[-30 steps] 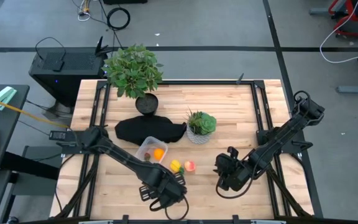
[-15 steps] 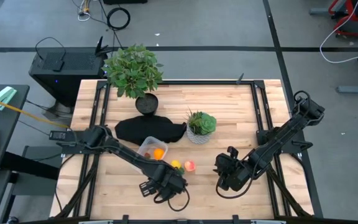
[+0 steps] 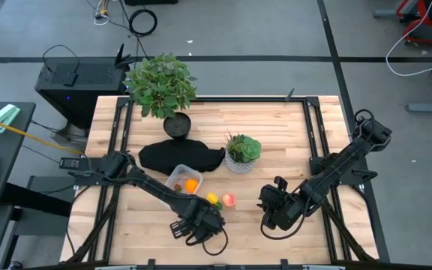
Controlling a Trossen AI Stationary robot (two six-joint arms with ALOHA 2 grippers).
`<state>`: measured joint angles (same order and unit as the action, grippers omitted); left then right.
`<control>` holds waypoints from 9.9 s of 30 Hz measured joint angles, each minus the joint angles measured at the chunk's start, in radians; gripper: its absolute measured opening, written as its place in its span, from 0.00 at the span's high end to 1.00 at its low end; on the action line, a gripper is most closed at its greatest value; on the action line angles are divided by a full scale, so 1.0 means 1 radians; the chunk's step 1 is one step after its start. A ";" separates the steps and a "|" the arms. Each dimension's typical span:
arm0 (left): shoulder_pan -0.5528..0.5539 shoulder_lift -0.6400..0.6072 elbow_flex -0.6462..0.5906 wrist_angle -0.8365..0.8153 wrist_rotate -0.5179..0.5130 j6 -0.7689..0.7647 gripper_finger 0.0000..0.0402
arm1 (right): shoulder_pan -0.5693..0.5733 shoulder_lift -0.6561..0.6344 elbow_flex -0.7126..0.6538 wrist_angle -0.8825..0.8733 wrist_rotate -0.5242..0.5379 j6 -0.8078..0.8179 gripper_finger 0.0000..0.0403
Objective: Pick and placing Produce into tupperware
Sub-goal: Put the carrot into the transparent bin, then put the pineapple into the transparent bin
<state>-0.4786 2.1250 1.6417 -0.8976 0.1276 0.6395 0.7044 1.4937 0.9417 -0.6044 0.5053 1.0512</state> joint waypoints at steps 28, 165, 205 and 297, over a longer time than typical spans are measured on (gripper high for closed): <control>0.004 0.064 0.002 0.062 -0.002 -0.317 0.38 | -0.002 0.000 0.000 0.008 0.016 0.002 0.70; 0.064 -0.462 -0.458 0.072 -0.393 -1.941 0.53 | -0.047 0.001 0.000 0.053 0.044 -0.004 0.72; 0.011 -0.474 -0.457 0.556 -0.528 -1.296 0.51 | -0.047 0.001 0.000 0.053 0.043 0.000 0.72; 0.205 0.117 0.118 -0.020 -0.161 -0.436 0.03 | -0.047 0.000 0.000 0.087 0.044 0.020 0.72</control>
<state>-0.2733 2.2425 1.7596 -0.9178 -0.0330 0.2031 0.6577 1.4940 0.9417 -0.5179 0.5491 1.0708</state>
